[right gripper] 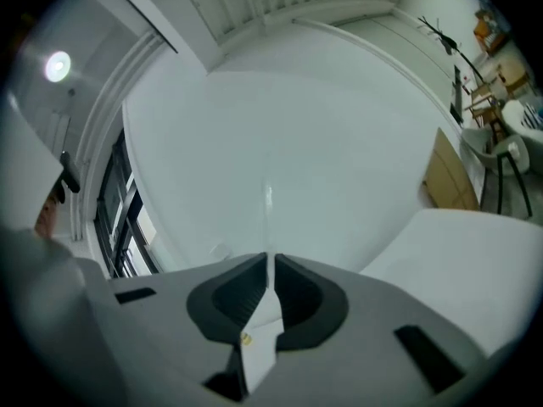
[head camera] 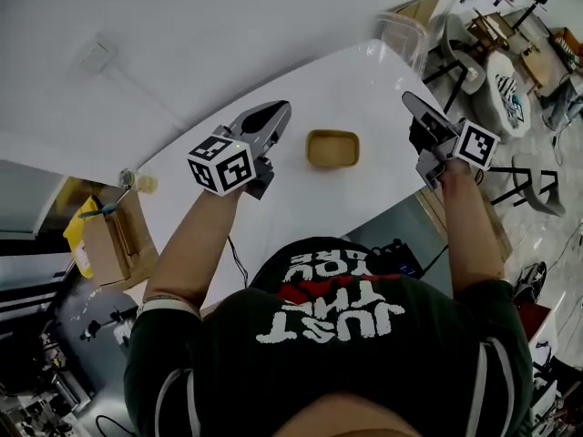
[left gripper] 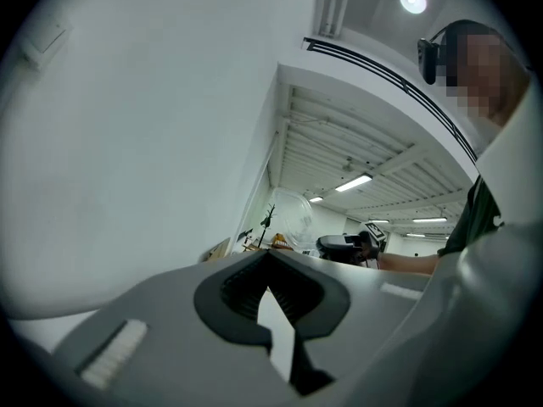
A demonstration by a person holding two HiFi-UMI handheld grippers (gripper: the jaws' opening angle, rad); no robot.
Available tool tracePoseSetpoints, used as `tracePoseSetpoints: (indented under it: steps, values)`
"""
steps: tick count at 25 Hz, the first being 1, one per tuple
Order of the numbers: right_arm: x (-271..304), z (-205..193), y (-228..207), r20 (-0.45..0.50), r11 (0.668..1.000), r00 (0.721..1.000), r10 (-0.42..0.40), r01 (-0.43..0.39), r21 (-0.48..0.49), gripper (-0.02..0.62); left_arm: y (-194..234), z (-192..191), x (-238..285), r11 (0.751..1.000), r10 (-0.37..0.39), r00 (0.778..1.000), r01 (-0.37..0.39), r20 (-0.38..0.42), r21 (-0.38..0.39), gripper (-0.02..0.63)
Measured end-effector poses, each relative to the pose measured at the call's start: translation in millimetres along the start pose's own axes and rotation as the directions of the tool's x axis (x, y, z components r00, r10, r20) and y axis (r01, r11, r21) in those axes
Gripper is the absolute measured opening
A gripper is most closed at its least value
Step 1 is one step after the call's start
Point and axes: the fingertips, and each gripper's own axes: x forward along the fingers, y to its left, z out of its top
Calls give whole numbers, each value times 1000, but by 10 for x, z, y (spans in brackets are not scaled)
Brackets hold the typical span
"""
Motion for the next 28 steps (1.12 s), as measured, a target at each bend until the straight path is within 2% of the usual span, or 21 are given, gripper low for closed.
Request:
tracePoseSetpoints:
  steps: [4,8,14,21,28]
  values:
    - [21,423,454,50,989,999,12,-4,-149,31,-179,489,-39,997,-26,999,23,43,67,2]
    - [27,781,902,107,958,994,8,23,-287,31,-366,984,-140,991,-58,994,46,94,128,2]
    - [-33,1243,1414,226,906,974,20,78,-417,30,-608,1611,-304,975,-88,985,55,146,214,2]
    - [-82,1569,1836,309,850,950,52,121,-513,29,-768,2046,-441,962,-105,978,54,181,268,2]
    - [-90,1653,1941,312,841,949,55,124,-527,29,-811,2167,-472,956,-109,979,55,174,287,2]
